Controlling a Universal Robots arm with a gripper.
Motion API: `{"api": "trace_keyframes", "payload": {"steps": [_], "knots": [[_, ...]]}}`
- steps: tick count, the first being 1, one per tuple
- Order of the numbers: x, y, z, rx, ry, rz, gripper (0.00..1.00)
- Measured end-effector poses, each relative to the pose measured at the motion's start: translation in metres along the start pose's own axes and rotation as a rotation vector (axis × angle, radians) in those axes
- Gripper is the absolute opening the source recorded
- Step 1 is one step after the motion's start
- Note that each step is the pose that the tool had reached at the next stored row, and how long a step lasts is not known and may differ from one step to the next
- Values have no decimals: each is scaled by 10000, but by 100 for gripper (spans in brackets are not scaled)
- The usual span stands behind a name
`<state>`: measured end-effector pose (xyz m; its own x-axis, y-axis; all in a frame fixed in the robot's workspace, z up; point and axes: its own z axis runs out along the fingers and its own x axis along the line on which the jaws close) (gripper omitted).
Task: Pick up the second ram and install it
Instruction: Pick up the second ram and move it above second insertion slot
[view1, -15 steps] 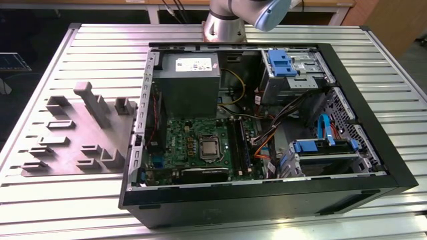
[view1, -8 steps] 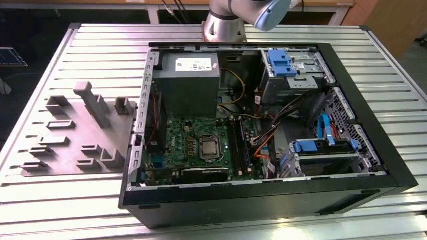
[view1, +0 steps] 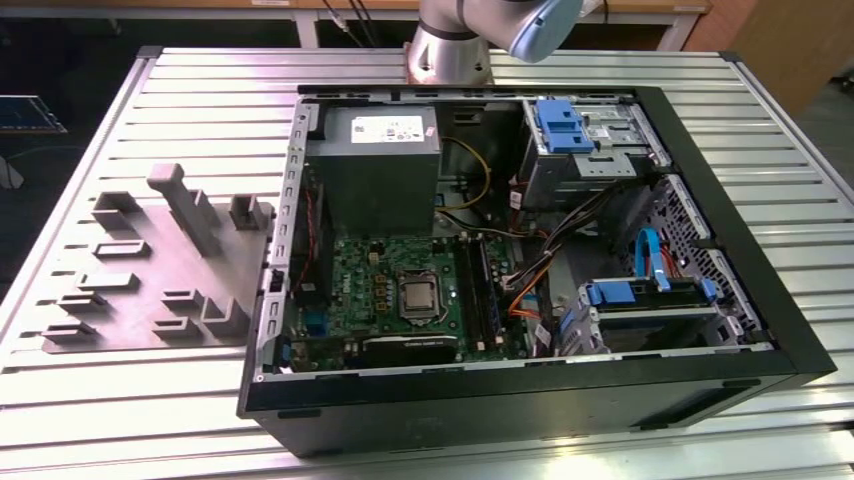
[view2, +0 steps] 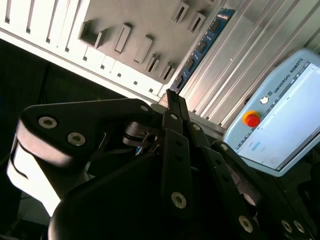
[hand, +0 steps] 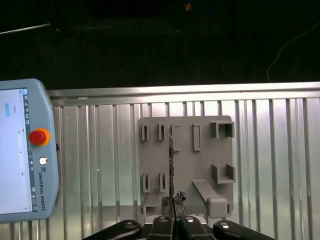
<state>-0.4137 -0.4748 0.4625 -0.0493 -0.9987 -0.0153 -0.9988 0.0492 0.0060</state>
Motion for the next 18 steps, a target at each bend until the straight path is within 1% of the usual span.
{"api": "trace_keyframes", "payload": {"steps": [3,7,11,18], "knots": [[-4,-83,0,1,-1,1,11],[-12,-247,0,-1,-1,-1,11],[-18,-366,-1,-1,0,0,11],[-31,-628,1,0,-4,0,11]]}}
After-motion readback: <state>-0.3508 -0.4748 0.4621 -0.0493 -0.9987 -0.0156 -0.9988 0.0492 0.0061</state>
